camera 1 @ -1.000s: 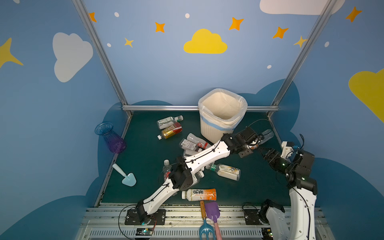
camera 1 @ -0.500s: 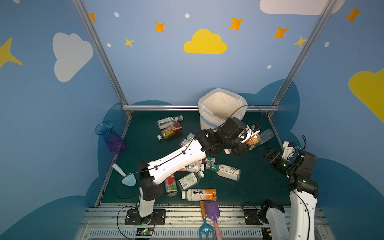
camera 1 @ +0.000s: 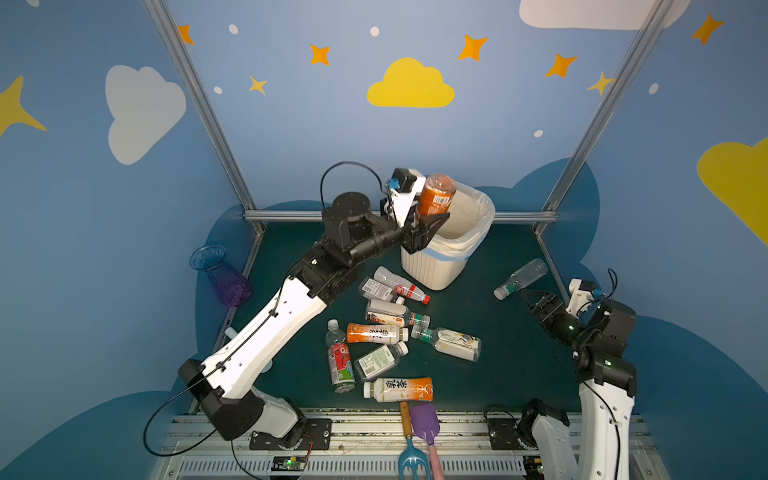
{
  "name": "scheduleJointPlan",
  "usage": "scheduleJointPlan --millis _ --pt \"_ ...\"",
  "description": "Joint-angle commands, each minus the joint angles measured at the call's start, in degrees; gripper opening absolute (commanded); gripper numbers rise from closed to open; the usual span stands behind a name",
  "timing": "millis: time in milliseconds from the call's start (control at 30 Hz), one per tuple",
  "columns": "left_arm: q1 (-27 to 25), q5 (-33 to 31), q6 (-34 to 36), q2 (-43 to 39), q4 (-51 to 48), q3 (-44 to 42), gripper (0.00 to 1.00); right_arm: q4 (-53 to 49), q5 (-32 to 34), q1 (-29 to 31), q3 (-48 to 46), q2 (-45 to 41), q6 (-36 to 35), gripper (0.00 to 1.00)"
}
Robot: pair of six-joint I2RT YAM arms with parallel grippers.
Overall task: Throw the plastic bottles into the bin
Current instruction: 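Lift the Nescafe bottle with the left gripper up over the bin, then draw the left arm back while the right arm reaches toward the near bottle cluster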
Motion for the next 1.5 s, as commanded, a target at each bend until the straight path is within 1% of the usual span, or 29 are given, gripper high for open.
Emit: scheduleJointPlan --millis 0,33,67,100,133,167,200,233,267,333,400,433,500,567,667,767,867,1000,1067,1167,1267,1333,1467 --pt "3.94 10.59 -5.96 12.69 -1.19 12.91 0.61 1.99 -0.55 0.77 0.13 0.48 0.55 0.77" --pt "4.75 11.38 -7.02 16.76 -3.50 18.11 0.69 1.79 -0.41 0.86 0.38 0.65 0.19 0.78" --pt "5.40 11.47 -7.63 22.11 -7.60 25.30 0.92 1.45 -0.33 0.83 0.62 0.91 -0.28 0.78" --pt "5.74 11.21 -7.86 25.77 -10.85 30.75 1.00 1.04 -0.22 0.77 0.82 1.09 -0.65 0.77" --pt "6.00 11.06 -8.23 29.51 -14.17 36.63 1.00 0.46 -0.21 0.82 1.13 1.39 -1.36 0.78" --pt "6.57 12.26 -8.52 32.60 -17.11 41.65 1.00 -0.08 -0.28 0.87 1.50 1.58 -1.79 0.78" --pt "7.04 13.34 -9.57 34.99 -19.71 46.34 1.00 -0.64 -0.43 0.84 1.84 1.64 -2.47 0.78" --pt "7.26 13.10 -10.19 36.32 -21.91 50.10 1.00 -1.10 -0.56 0.85 2.07 1.71 -2.98 0.78" --pt "7.23 12.33 -10.00 36.99 -24.63 52.96 1.00 -1.44 -0.78 0.78 2.40 1.72 -3.41 0.78" --pt "7.02 11.15 -9.41 35.71 -26.91 53.90 1.00 -2.09 -1.17 0.76 2.75 1.56 -3.96 0.78" --pt "6.58 9.98 -9.06 31.97 -27.16 49.90 1.00 -2.62 -1.62 0.77 2.88 1.26 -4.56 0.78" --pt "6.16 9.05 -8.92 28.95 -26.50 45.85 1.00 -3.06 -1.52 0.85 2.95 1.04 -4.85 0.78" --pt "5.54 6.48 -9.27 22.12 -24.12 35.17 1.00 -3.50 -1.43 0.84 2.78 0.38 -5.52 0.78" --pt "5.27 1.54 -11.19 14.34 -20.47 22.42 1.00 -4.07 -1.44 0.85 2.61 -0.18 -6.11 0.78" --pt "5.60 -9.60 -14.34 1.30 -13.83 0.27 1.00 -6.37 -1.53 1.06 3.26 -1.11 -8.05 0.78" --pt "7.44 -16.42 -17.60 -8.78 -14.22 -14.88 1.00 -8.48 -1.19 1.92 4.27 -1.90 -9.65 0.78" --pt "9.51 -19.25 -21.44 -16.43 -17.61 -25.62 1.00 -9.56 -0.28 4.22 5.05 -2.74 -10.09 0.78" --pt "10.80 -22.58 -24.98 -23.71 -23.85 -35.89 1.00 -10.22 2.68 9.92 5.66 -3.47 -10.14 0.78" --pt "12.36 -22.78 -26.65 -26.77 -26.43 -40.29 1.00 -10.95 4.17 13.39 6.13 -3.53 -10.71 0.78" --pt "16.23 -19.38 -28.95 -31.08 -28.18 -46.37 1.00 -12.82 7.33 19.48 7.24 -2.74 -11.85 0.78" --pt "19.84 -14.62 -30.87 -33.14 -28.70 -50.23 1.00 -13.16 9.12 25.71 7.64 -1.40 -12.13 0.77" --pt "20.83 -13.32 -31.84 -33.85 -29.15 -51.84 1.00 -12.55 9.89 30.25 7.55 -0.22 -12.23 0.76" --pt "21.38 -13.27 -33.64 -35.13 -29.60 -53.96 1.00 -10.96 14.11 42.13 7.45 2.85 -13.15 0.76"
